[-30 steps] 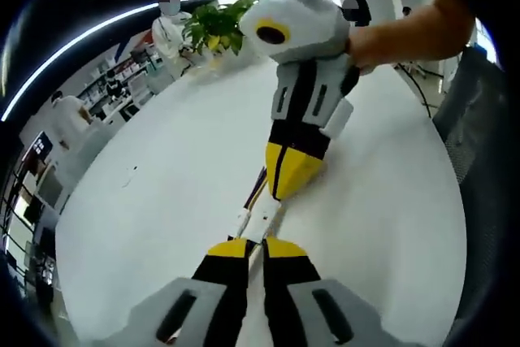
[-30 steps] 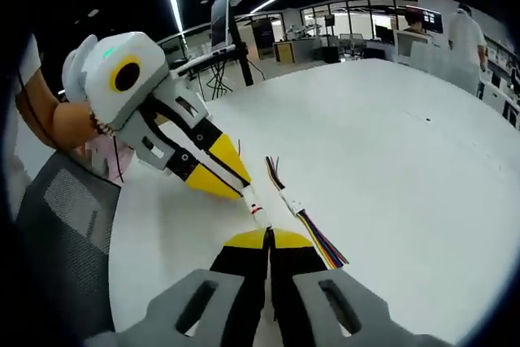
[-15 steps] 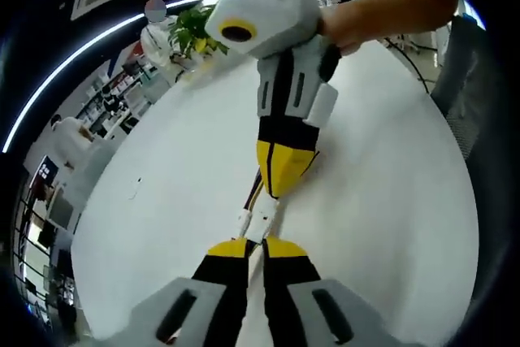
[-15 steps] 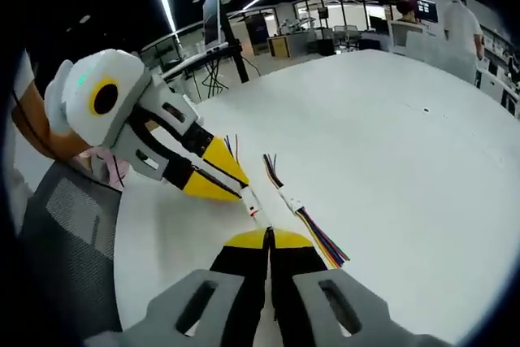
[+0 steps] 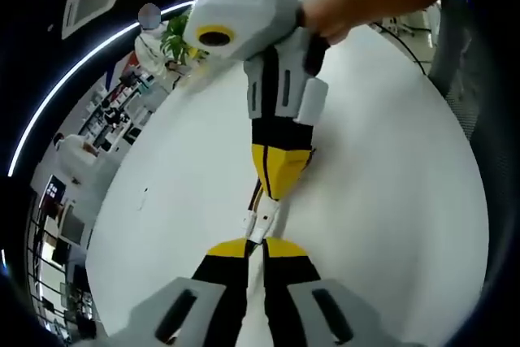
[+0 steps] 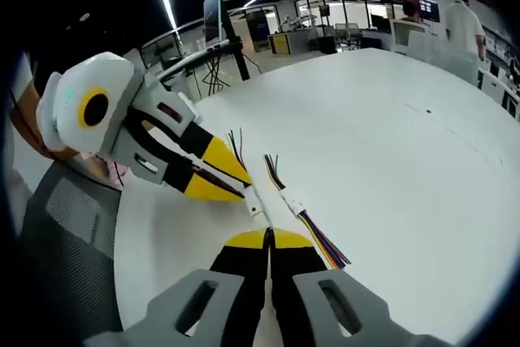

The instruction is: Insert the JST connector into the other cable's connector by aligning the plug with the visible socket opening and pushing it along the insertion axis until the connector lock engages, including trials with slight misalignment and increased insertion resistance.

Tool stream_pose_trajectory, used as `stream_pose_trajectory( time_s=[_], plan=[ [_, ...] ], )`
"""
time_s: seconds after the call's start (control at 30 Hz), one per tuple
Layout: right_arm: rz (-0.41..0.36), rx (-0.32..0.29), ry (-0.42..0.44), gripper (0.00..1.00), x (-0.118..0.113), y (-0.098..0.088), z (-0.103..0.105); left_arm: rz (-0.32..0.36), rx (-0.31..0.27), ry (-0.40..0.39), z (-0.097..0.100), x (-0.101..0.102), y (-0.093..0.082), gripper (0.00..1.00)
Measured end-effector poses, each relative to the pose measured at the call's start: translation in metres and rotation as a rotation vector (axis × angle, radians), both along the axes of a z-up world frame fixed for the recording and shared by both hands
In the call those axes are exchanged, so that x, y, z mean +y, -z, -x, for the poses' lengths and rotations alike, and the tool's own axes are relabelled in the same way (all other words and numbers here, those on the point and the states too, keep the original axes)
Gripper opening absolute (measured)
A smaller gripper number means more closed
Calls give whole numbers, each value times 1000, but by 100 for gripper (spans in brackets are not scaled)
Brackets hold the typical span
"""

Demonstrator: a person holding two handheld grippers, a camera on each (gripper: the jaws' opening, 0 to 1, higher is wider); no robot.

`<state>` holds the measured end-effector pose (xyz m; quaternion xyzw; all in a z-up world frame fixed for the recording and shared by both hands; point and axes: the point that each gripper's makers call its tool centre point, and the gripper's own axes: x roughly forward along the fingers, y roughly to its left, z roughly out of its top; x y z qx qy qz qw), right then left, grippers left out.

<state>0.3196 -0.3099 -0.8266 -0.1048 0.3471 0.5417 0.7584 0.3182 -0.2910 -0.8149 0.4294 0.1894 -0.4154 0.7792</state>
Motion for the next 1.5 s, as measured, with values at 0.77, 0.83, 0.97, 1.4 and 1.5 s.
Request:
stream_pose_trajectory(
  time_s=[0.77,0.83,0.97,1.4,1.5],
  plan=[
    [5,2,-6,0,1,3,5,117,109,-82,1,-1,5,0],
    [13,-19,-22,0,1,6,3,130,129,-86,-1,-2,7,0],
    [15,-66,-49,0,4,8,-6,196,214,-135,-12,2,15,0],
    [51,-110,-80,0,6,22,-15,214,316,-177,-16,5,31,0],
    [59,-118,-52,0,2,18,-19,213,319,-182,-16,8,31,0]
  ],
)
